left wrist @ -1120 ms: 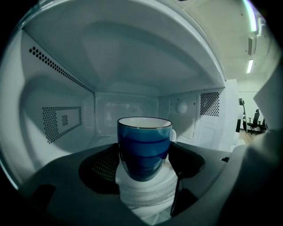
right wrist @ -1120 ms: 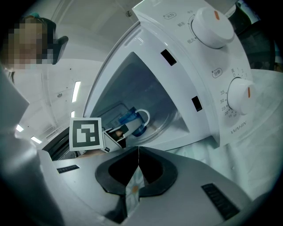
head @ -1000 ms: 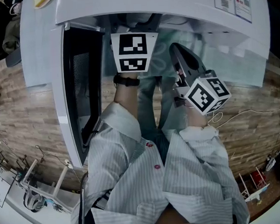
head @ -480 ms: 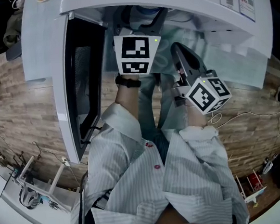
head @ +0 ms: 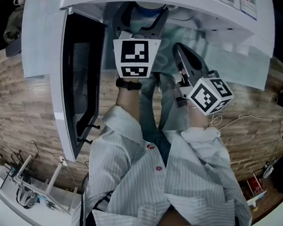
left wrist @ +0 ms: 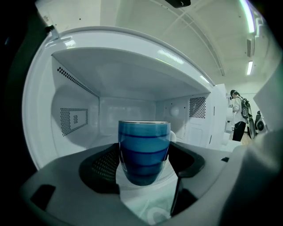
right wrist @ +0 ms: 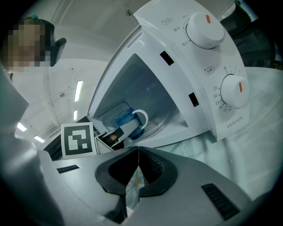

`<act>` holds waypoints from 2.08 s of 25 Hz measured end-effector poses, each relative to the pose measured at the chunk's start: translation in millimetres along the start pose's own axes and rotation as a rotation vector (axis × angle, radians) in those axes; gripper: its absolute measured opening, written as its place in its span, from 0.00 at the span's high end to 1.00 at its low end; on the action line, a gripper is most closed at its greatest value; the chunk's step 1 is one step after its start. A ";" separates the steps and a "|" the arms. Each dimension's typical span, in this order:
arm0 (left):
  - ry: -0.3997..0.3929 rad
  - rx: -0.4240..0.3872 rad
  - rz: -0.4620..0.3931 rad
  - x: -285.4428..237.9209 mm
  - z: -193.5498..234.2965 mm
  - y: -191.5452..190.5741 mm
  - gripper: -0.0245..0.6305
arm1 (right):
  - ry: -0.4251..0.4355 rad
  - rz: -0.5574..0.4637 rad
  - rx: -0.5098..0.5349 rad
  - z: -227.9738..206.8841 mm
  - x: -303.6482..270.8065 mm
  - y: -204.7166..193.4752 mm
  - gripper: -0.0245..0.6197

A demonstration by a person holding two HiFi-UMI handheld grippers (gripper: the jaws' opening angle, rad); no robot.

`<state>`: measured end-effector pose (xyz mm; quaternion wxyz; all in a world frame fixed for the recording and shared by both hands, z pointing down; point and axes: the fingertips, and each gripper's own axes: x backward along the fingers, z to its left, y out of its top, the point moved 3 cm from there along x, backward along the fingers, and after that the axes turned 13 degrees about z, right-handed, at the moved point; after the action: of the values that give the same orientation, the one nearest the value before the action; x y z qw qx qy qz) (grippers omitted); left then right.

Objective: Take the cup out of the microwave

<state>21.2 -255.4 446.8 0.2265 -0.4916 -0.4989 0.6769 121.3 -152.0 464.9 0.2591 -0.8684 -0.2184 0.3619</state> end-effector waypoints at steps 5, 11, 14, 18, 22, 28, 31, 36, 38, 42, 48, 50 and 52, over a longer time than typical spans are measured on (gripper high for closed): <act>0.011 0.002 -0.006 3.8 -4.0 1.0 0.41 | 0.007 0.004 0.005 -3.4 3.9 1.5 0.91; 0.027 0.015 -0.008 8.8 -10.5 -0.2 0.41 | 0.021 0.016 0.014 -8.0 8.6 3.1 0.91; 0.039 0.022 -0.010 13.1 -13.3 -0.7 0.42 | 0.030 0.024 0.024 -9.6 11.0 4.5 0.91; 0.046 0.033 -0.009 18.8 -18.4 -1.5 0.42 | 0.043 0.036 0.038 -10.0 14.7 6.9 0.91; 0.054 0.037 -0.015 26.1 -25.0 -0.1 0.42 | 0.060 0.046 0.054 -8.5 18.2 9.7 0.91; 0.077 0.046 -0.033 39.8 -34.5 3.9 0.42 | 0.089 0.058 0.081 -6.5 24.1 14.8 0.91; 0.087 0.044 -0.042 47.4 -40.0 7.2 0.42 | 0.099 0.068 0.094 -6.0 28.9 16.7 0.91; 0.106 0.067 -0.067 58.3 -46.6 14.0 0.42 | 0.103 0.085 0.117 -9.3 36.2 21.4 0.91; 0.114 0.077 -0.071 62.7 -49.1 15.7 0.42 | 0.105 0.090 0.129 -9.6 39.7 24.0 0.91; 0.130 0.088 -0.071 74.0 -53.5 18.4 0.42 | 0.114 0.100 0.151 -6.3 47.5 30.3 0.91; 0.148 0.114 -0.070 90.8 -59.3 19.4 0.42 | 0.129 0.107 0.183 -1.9 56.5 39.5 0.91; 0.158 0.138 -0.072 96.8 -59.9 19.2 0.42 | 0.136 0.107 0.194 1.2 59.3 43.0 0.91; 0.168 0.165 -0.080 103.4 -59.9 20.8 0.42 | 0.142 0.103 0.204 5.8 63.2 47.7 0.91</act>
<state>35.6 -154.2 381.5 0.3339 -0.5063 -0.4399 0.6623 166.7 -151.2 399.8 0.3420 -0.8711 -0.1167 0.3327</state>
